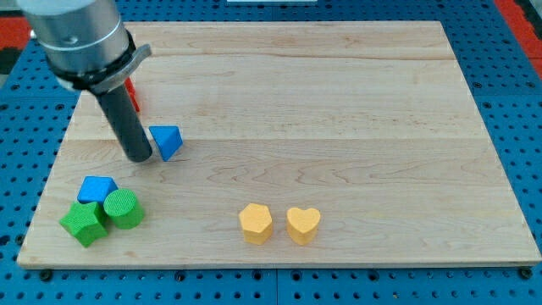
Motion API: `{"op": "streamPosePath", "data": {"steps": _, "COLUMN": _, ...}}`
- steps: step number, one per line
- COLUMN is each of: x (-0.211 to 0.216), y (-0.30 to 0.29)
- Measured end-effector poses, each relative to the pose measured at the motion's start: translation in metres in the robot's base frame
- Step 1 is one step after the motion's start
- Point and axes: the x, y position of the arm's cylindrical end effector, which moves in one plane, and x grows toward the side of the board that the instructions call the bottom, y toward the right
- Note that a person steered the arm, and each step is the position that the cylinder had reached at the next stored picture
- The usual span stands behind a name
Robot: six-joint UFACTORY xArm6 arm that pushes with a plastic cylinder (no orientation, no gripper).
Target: Move the yellow heart to the center
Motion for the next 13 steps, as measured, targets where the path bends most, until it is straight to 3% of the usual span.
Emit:
{"op": "streamPosePath", "data": {"steps": 1, "x": -0.008, "y": 0.069}}
{"op": "streamPosePath", "data": {"steps": 2, "x": -0.015, "y": 0.093}}
{"op": "streamPosePath", "data": {"steps": 3, "x": -0.023, "y": 0.067}}
{"op": "streamPosePath", "data": {"steps": 5, "x": -0.049, "y": 0.114}}
{"op": "streamPosePath", "data": {"steps": 6, "x": -0.036, "y": 0.120}}
{"op": "streamPosePath", "data": {"steps": 7, "x": 0.033, "y": 0.120}}
{"op": "streamPosePath", "data": {"steps": 9, "x": 0.094, "y": 0.081}}
{"op": "streamPosePath", "data": {"steps": 10, "x": 0.104, "y": 0.062}}
{"op": "streamPosePath", "data": {"steps": 11, "x": 0.147, "y": 0.062}}
{"op": "streamPosePath", "data": {"steps": 12, "x": 0.148, "y": 0.024}}
{"op": "streamPosePath", "data": {"steps": 13, "x": 0.107, "y": -0.010}}
